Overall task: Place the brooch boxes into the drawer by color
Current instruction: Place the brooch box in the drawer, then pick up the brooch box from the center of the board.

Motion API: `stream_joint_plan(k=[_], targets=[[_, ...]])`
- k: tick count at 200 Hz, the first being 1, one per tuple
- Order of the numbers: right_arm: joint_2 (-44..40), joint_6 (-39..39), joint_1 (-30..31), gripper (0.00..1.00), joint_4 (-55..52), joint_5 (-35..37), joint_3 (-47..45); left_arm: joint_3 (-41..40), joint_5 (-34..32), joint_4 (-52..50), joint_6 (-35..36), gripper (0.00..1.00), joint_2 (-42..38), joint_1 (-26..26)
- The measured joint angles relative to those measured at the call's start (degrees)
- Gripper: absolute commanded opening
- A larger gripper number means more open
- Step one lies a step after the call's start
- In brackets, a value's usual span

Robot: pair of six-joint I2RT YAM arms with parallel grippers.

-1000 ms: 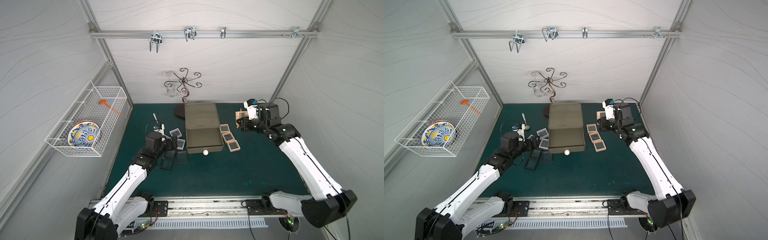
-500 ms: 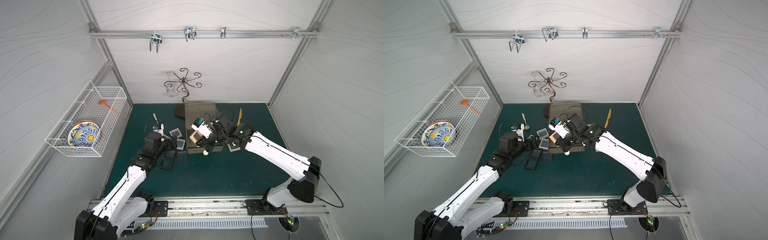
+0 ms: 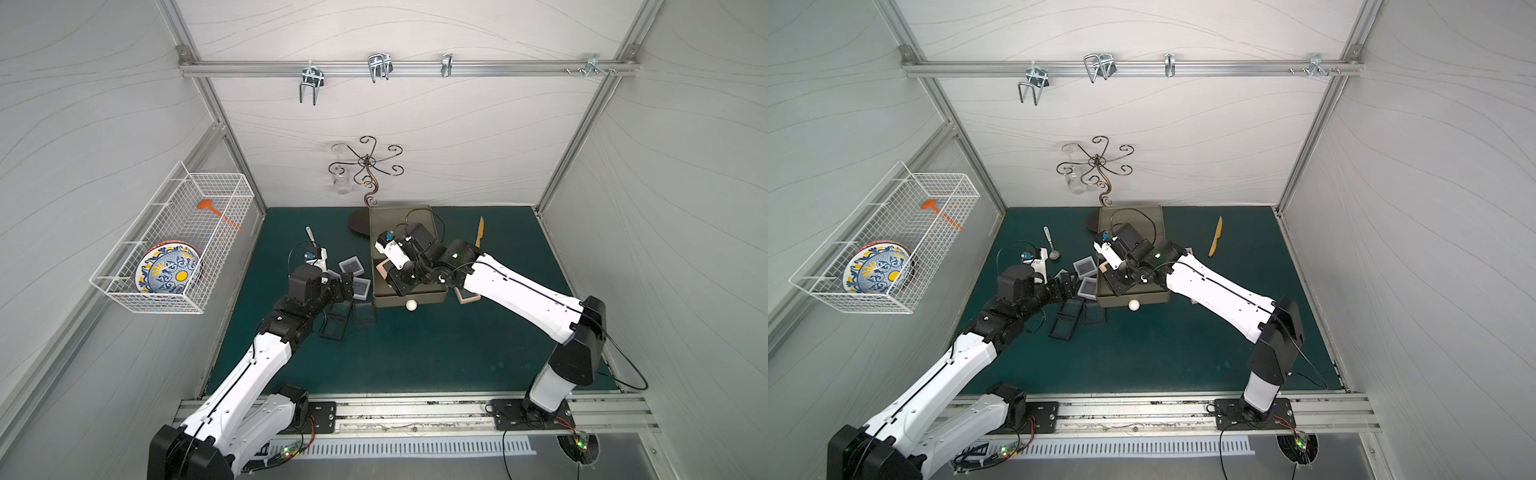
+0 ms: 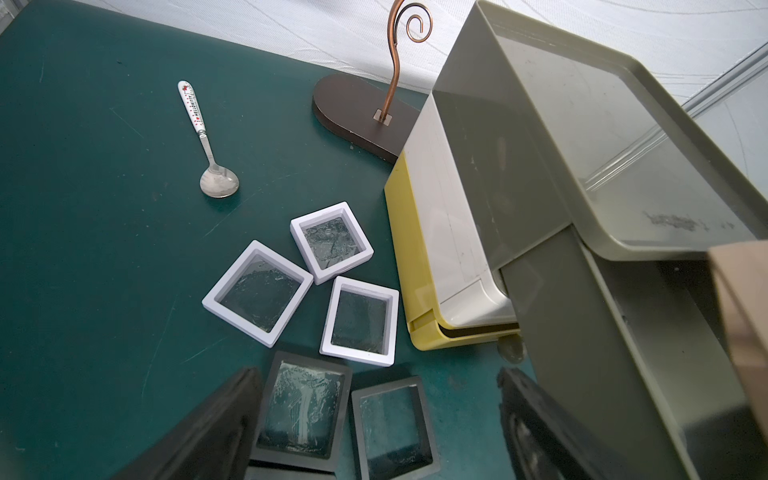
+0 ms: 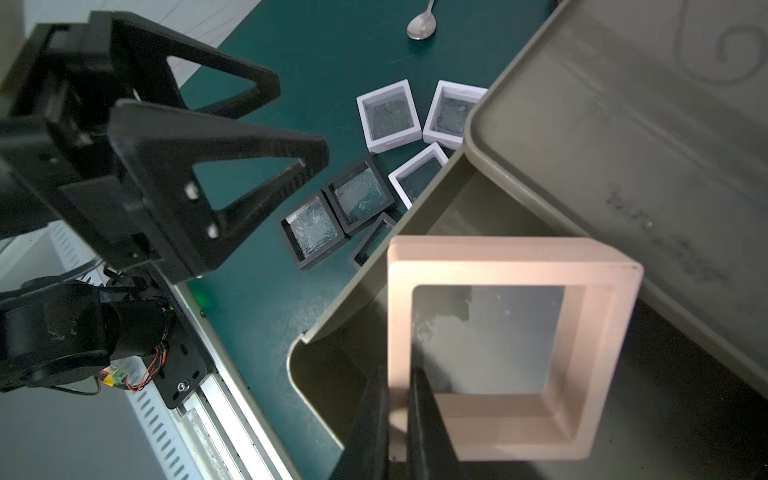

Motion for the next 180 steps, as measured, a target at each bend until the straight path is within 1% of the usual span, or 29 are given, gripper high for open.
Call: stream_joint_plan(k=[36, 45, 59, 75, 90, 107, 132, 153, 169, 180], targets=[[1.75, 1.38, 0.22, 0.08, -1.22, -0.61, 0.76, 0.0, 0.0, 0.0, 0.0, 0.93, -0.04, 0.0], [2.27, 1.42, 0.24, 0.13, -1.22, -0.59, 1.01, 0.0, 0.0, 0.0, 0.0, 0.93, -0.04, 0.0], [2.99, 1.49, 0.28, 0.17, -1.29, -0.52, 1.16, 0.0, 0.0, -0.02, 0.0, 0.93, -0.04, 0.0], [3.65, 1.55, 0.33, 0.25, -1.4, -0.31, 1.16, 0.0, 0.0, -0.02, 0.0, 0.93, -0.04, 0.0], [3.91, 1.49, 0.33, 0.28, -1.53, -0.13, 1.29, 0.0, 0.0, -0.02, 0.0, 0.93, -0.04, 0.0], [3.98, 1.4, 0.33, 0.3, -1.53, -0.09, 1.79, 0.0, 0.0, -0.07, 0.0, 0.93, -0.04, 0.0], [3.37, 1.14, 0.33, 0.36, -0.72, 0.46, 1.7, 0.0, -0.07, -0.22, 0.0, 0.93, -0.07, 0.0], [-0.85, 0.66, 0.17, 0.39, 2.1, 1.73, -1.84, 0.0, -0.28, -0.44, 0.0, 0.93, -0.09, 0.0], [-7.61, 0.13, -0.76, 0.44, 4.57, 2.73, -6.75, 0.0, -0.39, -0.46, 0.02, 0.93, -0.09, 0.0], [-12.98, 0.0, -2.67, 0.47, 6.14, 2.91, -10.05, 0.0, -0.42, -0.44, 0.0, 0.93, -0.09, 0.0]])
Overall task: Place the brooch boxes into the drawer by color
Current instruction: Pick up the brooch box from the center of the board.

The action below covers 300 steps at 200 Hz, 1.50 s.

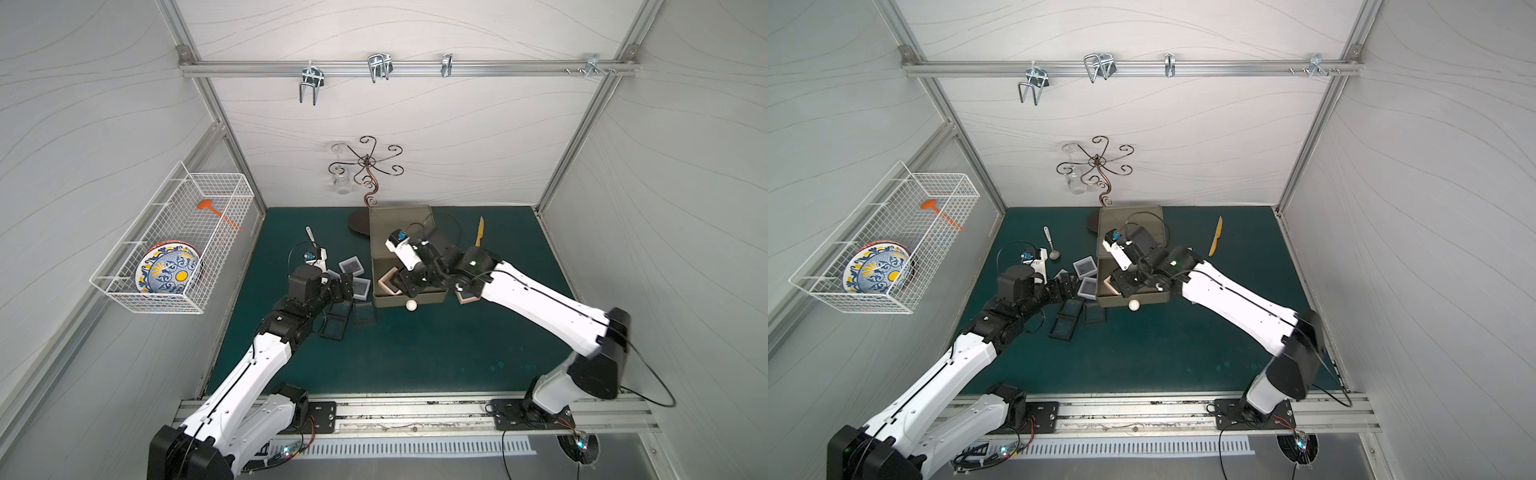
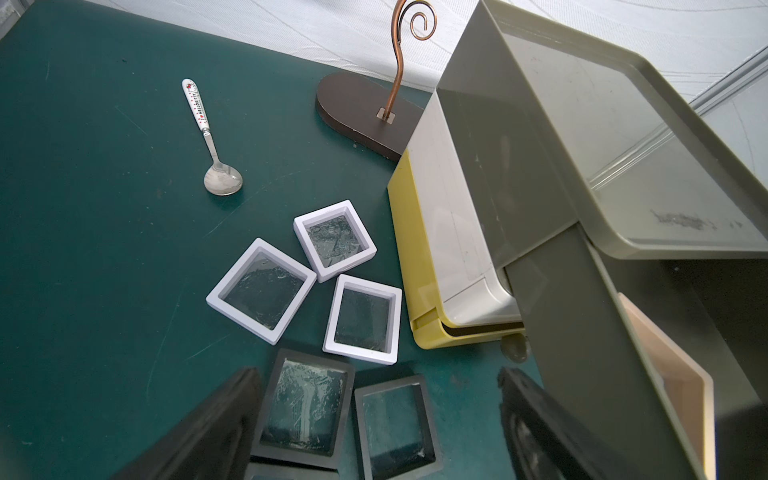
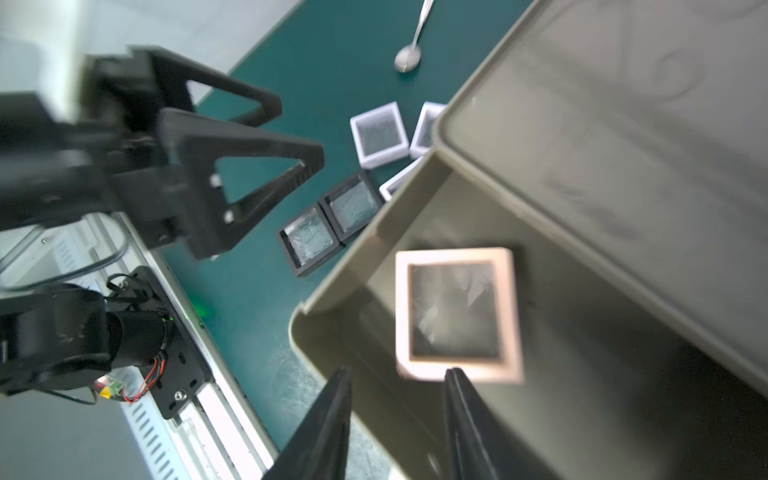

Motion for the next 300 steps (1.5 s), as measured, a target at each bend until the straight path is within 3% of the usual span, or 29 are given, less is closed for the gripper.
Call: stream_joint_plan(k=[23, 46, 74, 94, 130, 182, 272, 300], targets=[[-9.44, 0.81, -10.36, 0.56, 2.58, -0.98, -5.62, 0.0, 0.11, 0.04, 0.09, 0.92, 0.04, 0.0], [-11.96, 0.68, -23.3, 0.6, 3.41, -3.08, -11.43, 0.0, 1.73, 0.26, 0.59, 0.92, 0.52, 0.0], [-3.98, 0.48, -35.82, 0.62, 0.94, -6.29, -16.61, 0.02, 3.93, 1.51, 1.16, 0.91, 1.73, 0.0], [4.57, 0.57, -40.63, 0.63, -1.68, -7.1, -16.72, 0.33, 5.38, 1.44, 1.38, 0.91, 2.78, 0.0], [12.39, 0.55, -41.27, 0.6, -4.26, -6.29, -14.34, 0.74, 6.38, 1.49, 1.79, 0.91, 3.06, 0.0], [18.38, 0.26, -41.11, 0.38, -3.91, -5.6, -11.63, 0.74, 6.47, 1.46, 1.86, 0.91, 3.06, 0.0], [21.86, 0.02, -40.94, 0.35, -2.1, -5.77, -12.76, 0.74, 6.45, 1.46, 1.84, 0.91, 3.06, 0.0], [23.02, -0.02, -40.85, 0.28, -1.55, -5.81, -13.4, 0.74, 6.45, 1.46, 1.84, 0.91, 3.06, 0.0]])
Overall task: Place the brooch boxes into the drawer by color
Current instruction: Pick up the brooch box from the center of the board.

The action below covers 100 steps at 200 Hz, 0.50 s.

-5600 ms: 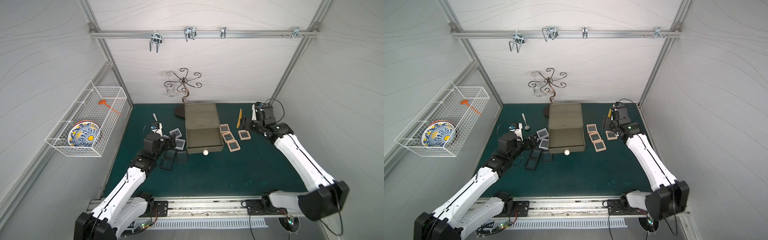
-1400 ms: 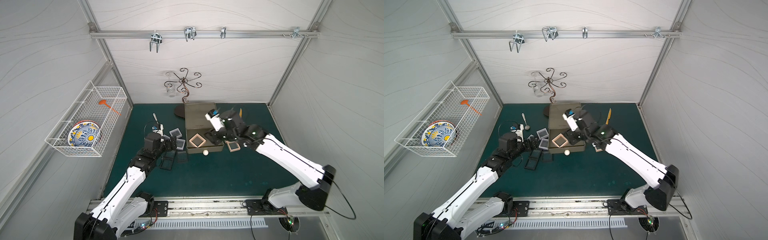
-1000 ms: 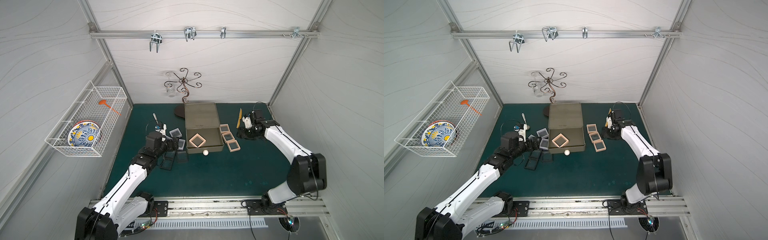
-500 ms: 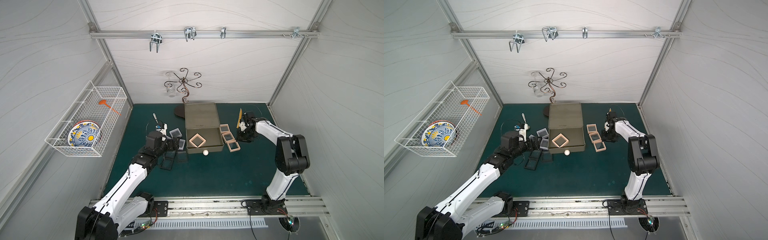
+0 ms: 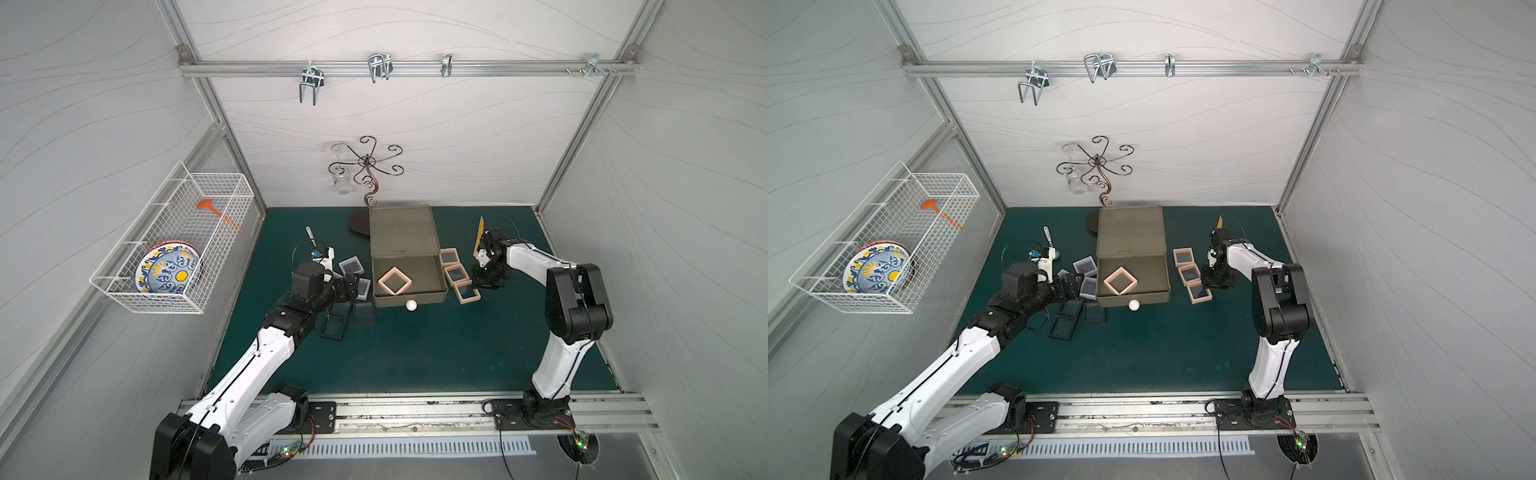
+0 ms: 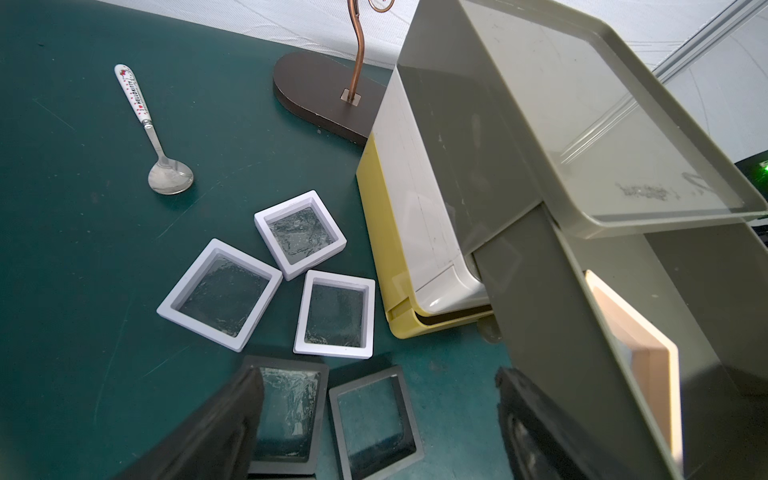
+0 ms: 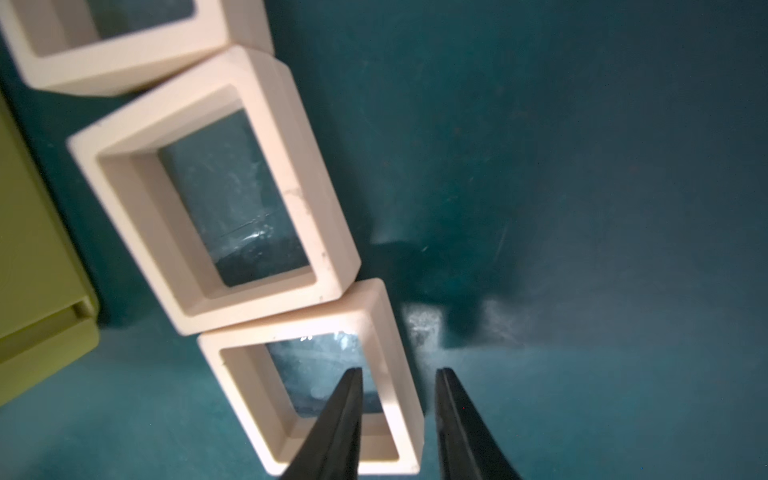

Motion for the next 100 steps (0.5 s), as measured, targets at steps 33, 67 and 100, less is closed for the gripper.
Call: stream_joint_plan(k=[33, 67, 100], targets=[[0.72, 0.02, 0.0, 0.06, 0.2, -0.61, -0.26, 0.0, -0.02, -0.02, 0.0, 0.91, 0.0, 0.0], [-0.66, 0.79, -0.02, 0.03, 0.42, -0.61, -0.85, 0.0, -0.2, -0.04, 0.0, 0.91, -0.04, 0.0], [-9.55, 1.99, -0.28, 0.04, 0.15, 2.12, -1.7, 0.0, -0.46, -0.04, -0.02, 0.91, -0.39, 0.0]])
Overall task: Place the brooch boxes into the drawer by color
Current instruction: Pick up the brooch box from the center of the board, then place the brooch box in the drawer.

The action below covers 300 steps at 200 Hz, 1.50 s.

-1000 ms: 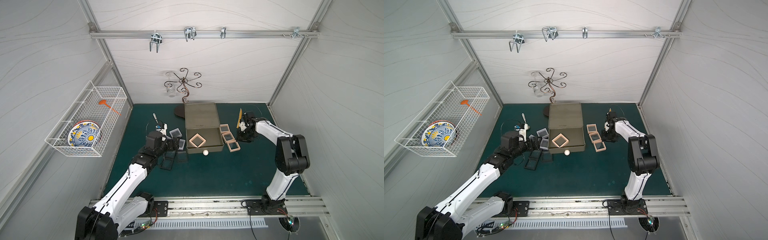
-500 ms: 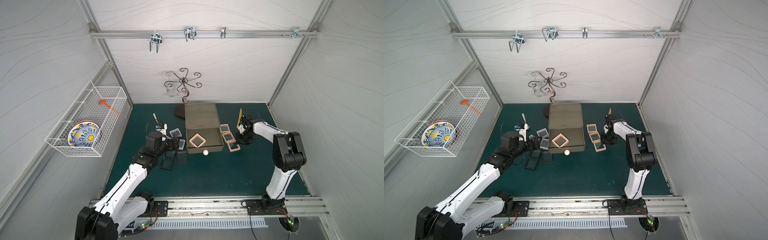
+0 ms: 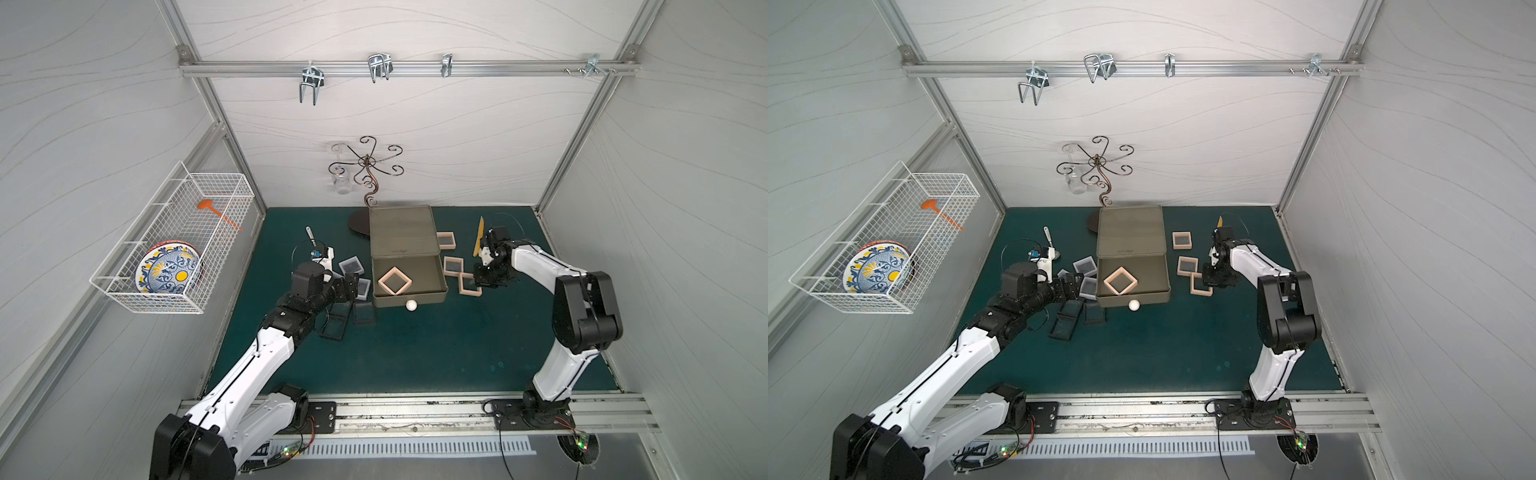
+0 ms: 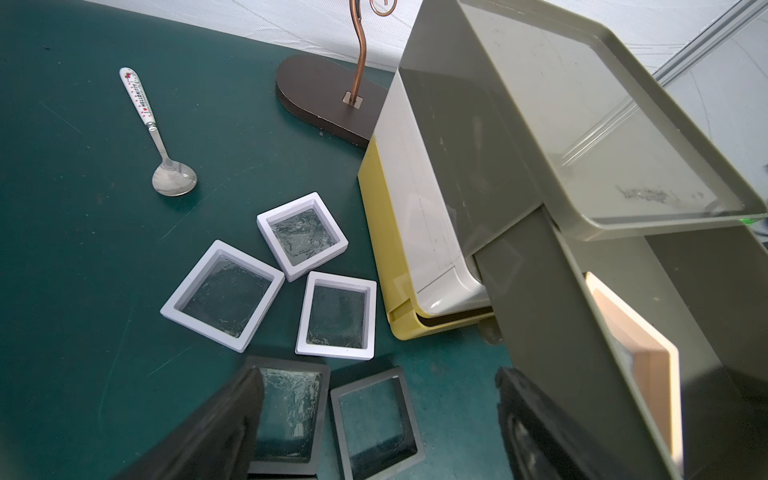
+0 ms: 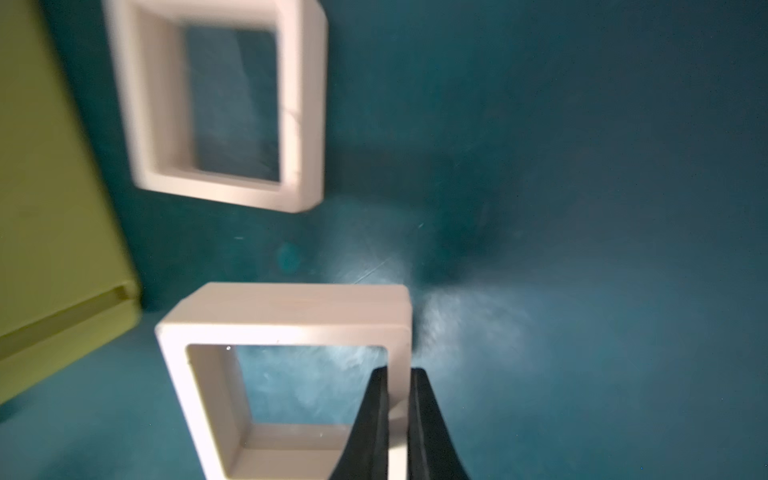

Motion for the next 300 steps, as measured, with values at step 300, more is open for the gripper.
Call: stream_joint_plan(k=[300], targets=[[-7.02, -1.4, 32.81, 0.31, -4.55, 11.13, 13.11, 0.11, -1.99, -0.94, -0.68, 0.92, -0.9, 0.0]])
